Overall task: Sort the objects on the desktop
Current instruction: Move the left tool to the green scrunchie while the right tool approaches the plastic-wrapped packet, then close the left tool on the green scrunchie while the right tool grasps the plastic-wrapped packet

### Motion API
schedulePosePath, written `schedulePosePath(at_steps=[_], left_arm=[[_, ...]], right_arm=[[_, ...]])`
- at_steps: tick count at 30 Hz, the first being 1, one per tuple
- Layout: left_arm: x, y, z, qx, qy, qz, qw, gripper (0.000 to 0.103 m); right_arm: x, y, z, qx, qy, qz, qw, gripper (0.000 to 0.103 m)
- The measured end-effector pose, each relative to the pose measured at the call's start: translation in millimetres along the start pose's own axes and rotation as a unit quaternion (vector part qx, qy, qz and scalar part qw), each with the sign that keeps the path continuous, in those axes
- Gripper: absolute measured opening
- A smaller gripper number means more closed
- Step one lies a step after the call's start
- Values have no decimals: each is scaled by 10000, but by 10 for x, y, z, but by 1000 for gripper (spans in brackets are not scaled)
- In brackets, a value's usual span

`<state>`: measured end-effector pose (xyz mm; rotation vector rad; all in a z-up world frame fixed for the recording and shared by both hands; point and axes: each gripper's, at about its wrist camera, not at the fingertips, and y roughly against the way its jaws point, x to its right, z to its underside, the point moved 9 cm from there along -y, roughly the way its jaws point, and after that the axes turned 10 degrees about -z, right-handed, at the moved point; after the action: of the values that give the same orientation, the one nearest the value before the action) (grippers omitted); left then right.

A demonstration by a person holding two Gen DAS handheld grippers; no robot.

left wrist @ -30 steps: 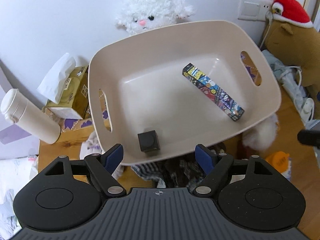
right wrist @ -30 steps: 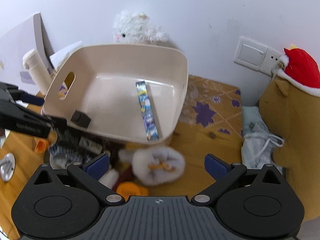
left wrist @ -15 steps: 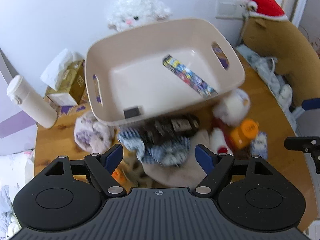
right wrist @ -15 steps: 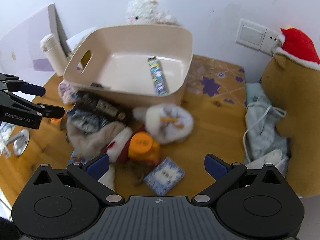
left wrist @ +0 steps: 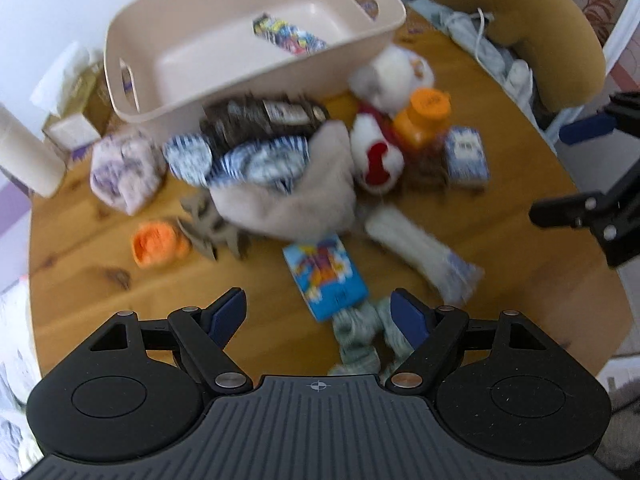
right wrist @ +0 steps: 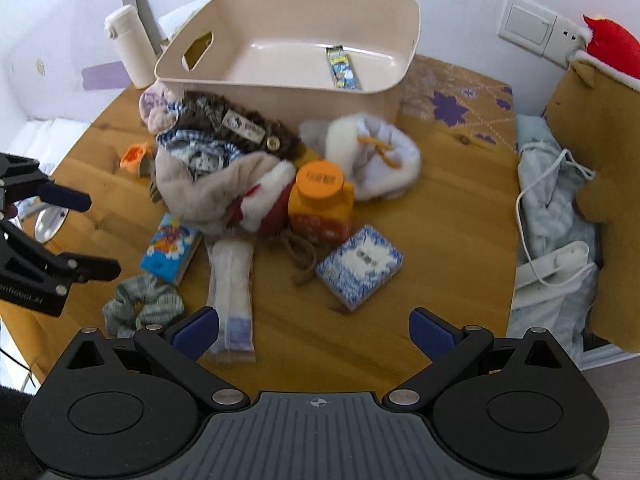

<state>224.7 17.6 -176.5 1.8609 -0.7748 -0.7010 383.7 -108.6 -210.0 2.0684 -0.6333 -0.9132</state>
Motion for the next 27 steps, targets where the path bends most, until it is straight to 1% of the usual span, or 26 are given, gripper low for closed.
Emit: schedulePosePath(at_steps=[3,6,11,14,17,21,23,27], left_arm=[[49,-31,127,-182,-48,56,9998,81],[68,-91,226,-400,-78,19,9992,81],[123,-138,338,-571,-47,144,9983,81],[155,-221,399,-675,-64,114,9976,81],[180,-283,460,-739,-5,198,9971,81],[191,-381,526,-744,68,120,9971,81],[202,-420,541,-733,105,144,9971,81],[191,-503,543,-771,305,205,9963,81]], right_arm=[[-20,-37,58,-110,13,-4,9999,103],[-82,-96,119,-230,99,-64,9997,103],[-224,-220,209,-355,245,-127,9990,103],[-288,-303,264,-473,326,-89,9983,103],[-335,-365,299,-522,330,-142,9980,103],[-372,-456,295,-590,376,-91,9975,103],[-401,-503,281,-600,461,-86,9971,103],[-455,-600,235,-610,586,-31,9964,103]])
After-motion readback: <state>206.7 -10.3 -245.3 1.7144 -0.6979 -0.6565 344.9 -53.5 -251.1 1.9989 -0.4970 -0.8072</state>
